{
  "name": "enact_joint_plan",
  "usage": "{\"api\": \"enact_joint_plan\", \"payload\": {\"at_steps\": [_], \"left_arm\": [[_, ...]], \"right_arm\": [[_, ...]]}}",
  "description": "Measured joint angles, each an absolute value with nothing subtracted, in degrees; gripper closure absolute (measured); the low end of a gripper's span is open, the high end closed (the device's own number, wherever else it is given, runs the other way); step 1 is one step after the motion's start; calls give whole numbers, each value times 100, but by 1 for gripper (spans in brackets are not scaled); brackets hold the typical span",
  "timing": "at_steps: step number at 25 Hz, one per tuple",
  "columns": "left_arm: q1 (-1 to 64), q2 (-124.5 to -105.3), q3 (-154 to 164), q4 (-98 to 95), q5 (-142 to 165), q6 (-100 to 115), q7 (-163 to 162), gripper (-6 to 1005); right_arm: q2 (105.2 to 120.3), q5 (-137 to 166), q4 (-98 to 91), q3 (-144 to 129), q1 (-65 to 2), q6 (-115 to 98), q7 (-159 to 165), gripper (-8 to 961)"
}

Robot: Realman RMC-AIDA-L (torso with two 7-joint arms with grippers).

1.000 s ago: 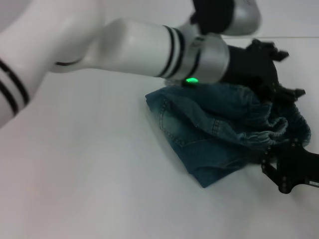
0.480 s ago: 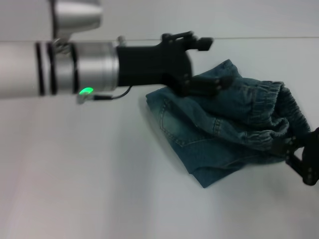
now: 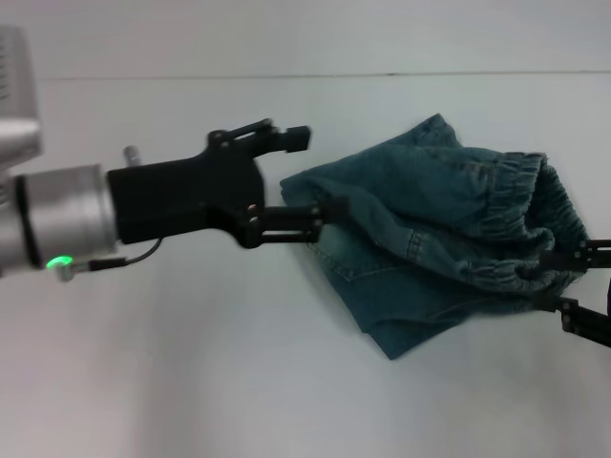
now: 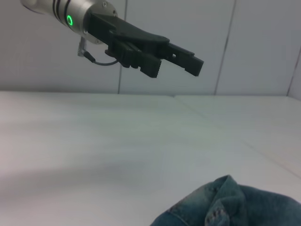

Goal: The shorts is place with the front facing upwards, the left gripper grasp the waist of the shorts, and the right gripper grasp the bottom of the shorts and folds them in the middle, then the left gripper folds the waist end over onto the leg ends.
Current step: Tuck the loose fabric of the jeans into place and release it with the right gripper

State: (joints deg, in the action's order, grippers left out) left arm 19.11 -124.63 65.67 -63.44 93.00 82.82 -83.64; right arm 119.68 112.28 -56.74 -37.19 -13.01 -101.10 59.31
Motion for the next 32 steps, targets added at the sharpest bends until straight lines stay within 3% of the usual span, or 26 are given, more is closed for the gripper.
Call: {"api": "enact_joint_plan", "payload": {"at_steps": [3,8,14,32], "left_arm": [[1819,-12463,6128,-6054,9269,8673,-8079,80],[1656,-12461,5540,-5578,9314,8952,-7487,80],[1570,-12438,5102,-5020,9361,9206,-6908,80],[1506,-12427,4675,-4477,9475,9175,-6731,80]], "right_arm": [[11975,11453,-6001,-3744,-1318,-10138,6197,662],[11992,11755,-6478,-3772,-1358,-10147,6520,423],[11988,12030,-7013,-3919,-1501,-10142,6848,204],[11967,13540,-7179,-4715,-2672,-9793,7666,206]]}}
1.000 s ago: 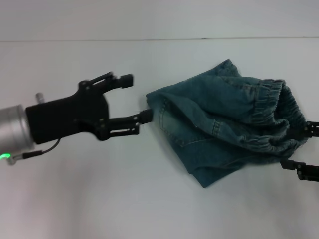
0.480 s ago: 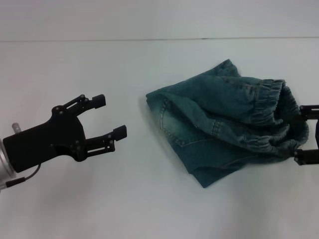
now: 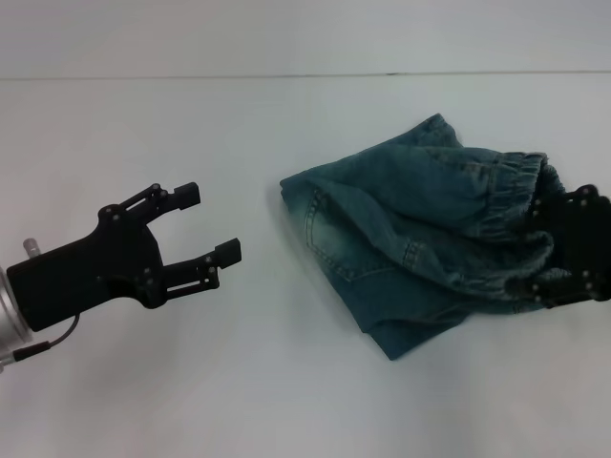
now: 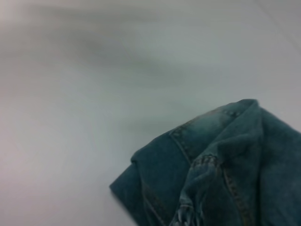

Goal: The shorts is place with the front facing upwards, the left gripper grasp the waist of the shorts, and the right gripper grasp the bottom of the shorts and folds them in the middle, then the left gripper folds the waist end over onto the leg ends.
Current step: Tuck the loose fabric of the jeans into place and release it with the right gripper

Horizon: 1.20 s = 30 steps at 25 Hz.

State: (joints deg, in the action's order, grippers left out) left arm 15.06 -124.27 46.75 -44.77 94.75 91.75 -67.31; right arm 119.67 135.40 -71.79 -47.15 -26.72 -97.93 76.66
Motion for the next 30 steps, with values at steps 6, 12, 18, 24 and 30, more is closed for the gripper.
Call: {"api": "enact_joint_plan", "payload": {"at_steps": [6,12,18,24,30], "left_arm": [[1520,-12421,4659,-4471,9475,9142,-6742,80],[1537,-12419,4658,-4429,9474,9087,-6723,80],[1537,-12419,4658,-4429,9475,9086,-6714,80],[1505,-12419,4658,-4430,9474,9086,-6689,80],[1494,-12428,4650,-4430,9474,9088,-6681,80]], "right_arm": [[11970,13617,-7189,-5033,-2718,-9860,7855,207],[11946,13691,-7321,-4999,-2735,-10146,7982,206],[11982,13977,-7286,-5085,-2743,-10062,8096,206],[12005,13963,-7094,-5389,-2687,-9596,8108,207],[12022,13931,-6955,-5496,-2664,-9124,8103,241]]}}
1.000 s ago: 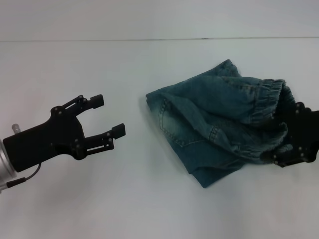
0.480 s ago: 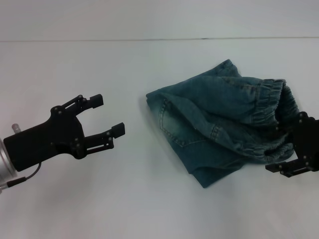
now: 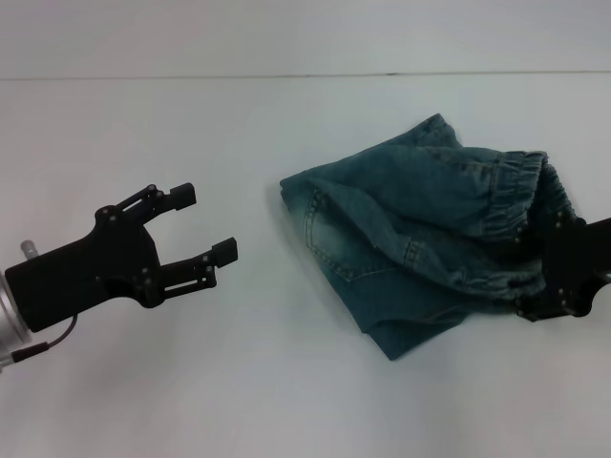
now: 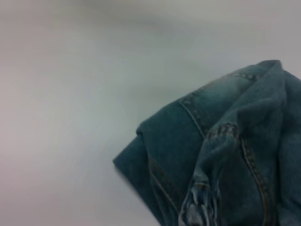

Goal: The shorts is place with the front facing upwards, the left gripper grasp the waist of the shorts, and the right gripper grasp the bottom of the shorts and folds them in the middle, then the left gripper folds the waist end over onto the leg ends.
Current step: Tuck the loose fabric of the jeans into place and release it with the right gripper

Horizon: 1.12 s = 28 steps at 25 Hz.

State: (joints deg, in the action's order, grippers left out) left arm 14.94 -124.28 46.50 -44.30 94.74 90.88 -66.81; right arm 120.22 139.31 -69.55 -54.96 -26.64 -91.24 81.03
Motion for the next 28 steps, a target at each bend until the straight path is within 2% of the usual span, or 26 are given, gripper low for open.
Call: {"api": "enact_joint_plan", "payload": {"at_steps": [6,11,17,28], "left_arm": [[1494,-12428,4649,-4364,9474,9088,-6622,80],[1494,-12428,4585,-4351,9474,9084,-6610,80],[1494,-12428,4579,-4350,9474,9075,-6609,80],[1493,-12419,4516,-4289,9474,9069,-6584,80]], "right_arm": [[12009,13953,-6959,-5541,-2617,-8839,8025,346],[11975,13978,-6985,-5487,-2648,-8788,8024,605],[11960,13993,-7001,-5462,-2812,-8811,7980,825],[11961,14027,-7005,-5280,-2985,-8268,8010,835]]}}
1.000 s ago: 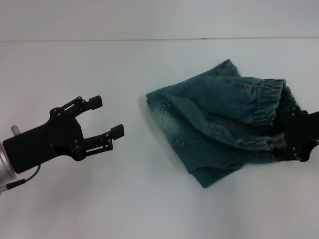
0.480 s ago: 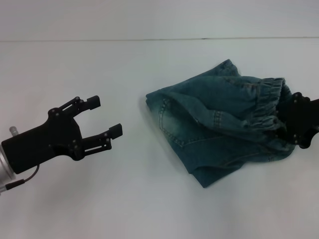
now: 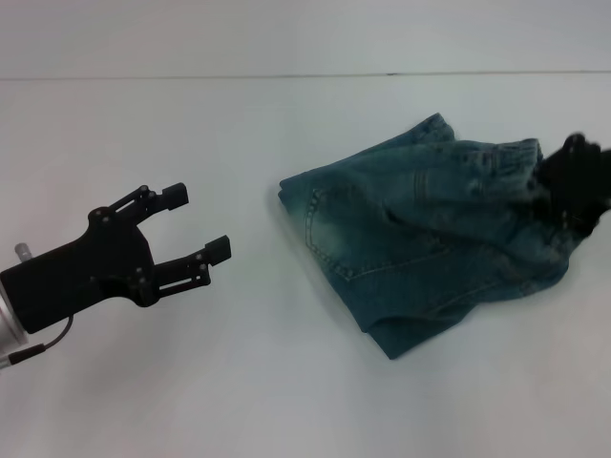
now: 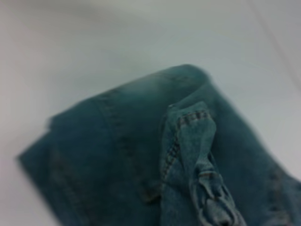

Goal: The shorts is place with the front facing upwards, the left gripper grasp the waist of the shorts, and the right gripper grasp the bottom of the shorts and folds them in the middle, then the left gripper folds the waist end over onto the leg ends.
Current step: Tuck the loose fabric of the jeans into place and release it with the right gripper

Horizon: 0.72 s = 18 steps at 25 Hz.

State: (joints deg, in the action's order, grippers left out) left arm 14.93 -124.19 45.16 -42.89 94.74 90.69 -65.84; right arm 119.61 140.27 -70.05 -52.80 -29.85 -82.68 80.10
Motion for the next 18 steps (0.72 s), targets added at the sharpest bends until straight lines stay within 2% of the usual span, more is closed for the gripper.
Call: {"api": "enact_joint_plan", "payload": {"at_steps": [18], "left_arm": [[1544,-12419,4517,-4289,9474,9065,-6582,80]], "right_arm": [[11969,14751,-6046,-5043,-3868,-7104,8398,834]]}}
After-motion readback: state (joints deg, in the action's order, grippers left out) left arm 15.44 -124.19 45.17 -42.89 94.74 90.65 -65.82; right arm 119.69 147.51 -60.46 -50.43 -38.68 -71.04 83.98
